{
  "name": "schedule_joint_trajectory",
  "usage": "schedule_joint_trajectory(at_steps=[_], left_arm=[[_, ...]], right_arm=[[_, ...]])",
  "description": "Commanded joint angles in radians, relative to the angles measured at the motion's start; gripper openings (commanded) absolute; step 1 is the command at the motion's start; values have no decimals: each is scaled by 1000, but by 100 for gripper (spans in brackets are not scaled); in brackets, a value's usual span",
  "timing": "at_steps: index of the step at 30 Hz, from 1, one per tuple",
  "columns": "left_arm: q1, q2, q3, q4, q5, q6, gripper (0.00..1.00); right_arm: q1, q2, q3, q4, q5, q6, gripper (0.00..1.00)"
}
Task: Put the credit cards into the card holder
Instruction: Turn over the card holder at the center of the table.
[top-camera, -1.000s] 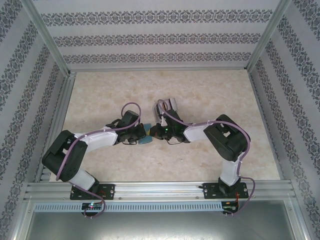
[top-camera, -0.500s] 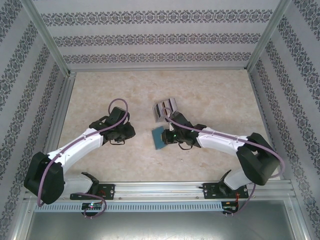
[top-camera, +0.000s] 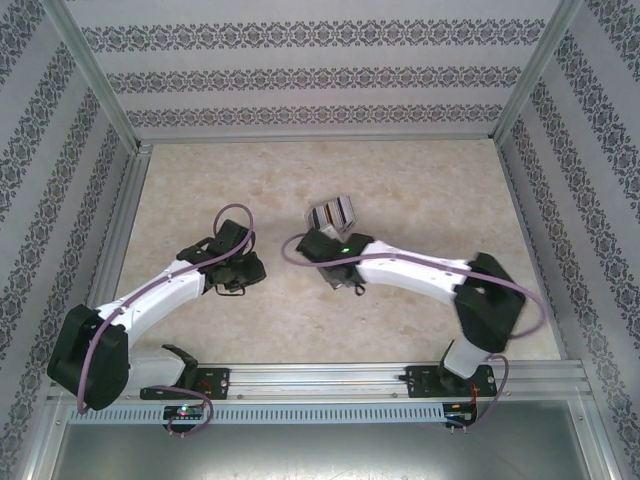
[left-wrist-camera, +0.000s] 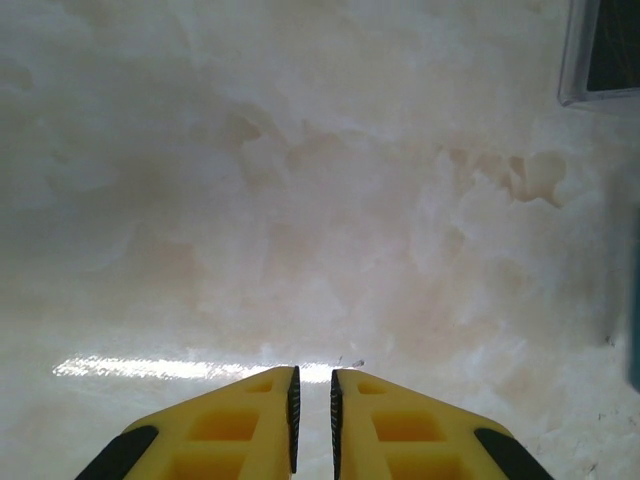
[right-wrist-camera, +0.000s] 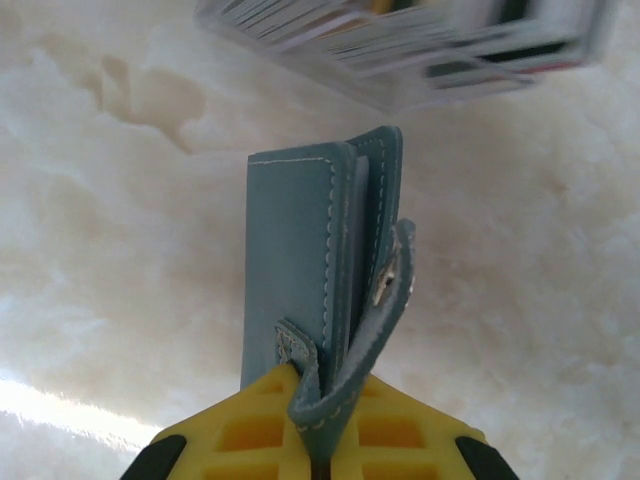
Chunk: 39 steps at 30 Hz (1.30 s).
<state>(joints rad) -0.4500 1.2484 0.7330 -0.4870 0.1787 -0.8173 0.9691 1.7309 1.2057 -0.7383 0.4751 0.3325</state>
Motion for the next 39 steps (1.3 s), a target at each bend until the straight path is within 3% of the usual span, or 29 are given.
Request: schedule_joint_trajectory(at_steps=[1, 5, 8, 11, 16, 21, 25, 28, 33, 39], left_arm=[[24, -48, -26, -2, 7, 23, 19], [47, -87, -64, -7, 8, 20, 19], [61, -103, -92, -2, 11, 14, 18], [66, -109, -102, 1, 15, 10, 19], [78, -101, -92, -7, 15, 19, 19], [89, -77, -45, -7, 22, 33, 19], [89, -20, 22, 9, 55, 53, 19], [89, 50, 94, 31, 102, 77, 19], [60, 174, 219, 77, 172, 102, 19], [-20, 347, 350, 128, 218, 123, 17]], right_arm=[[72, 146, 105, -65, 119, -5, 5], [156, 230, 174, -50, 106, 11, 5], [180, 229, 167, 1, 18, 37, 11], [189, 196, 124, 49, -43, 54, 29], [191, 49, 22, 135, -162, 84, 38], [182, -103, -62, 179, -294, 109, 41], [161, -228, -208, 298, -420, 159, 40], [78, -296, -342, 382, -534, 243, 34], [-35, -401, -524, 483, -604, 364, 21], [-156, -388, -616, 624, -712, 428, 19]])
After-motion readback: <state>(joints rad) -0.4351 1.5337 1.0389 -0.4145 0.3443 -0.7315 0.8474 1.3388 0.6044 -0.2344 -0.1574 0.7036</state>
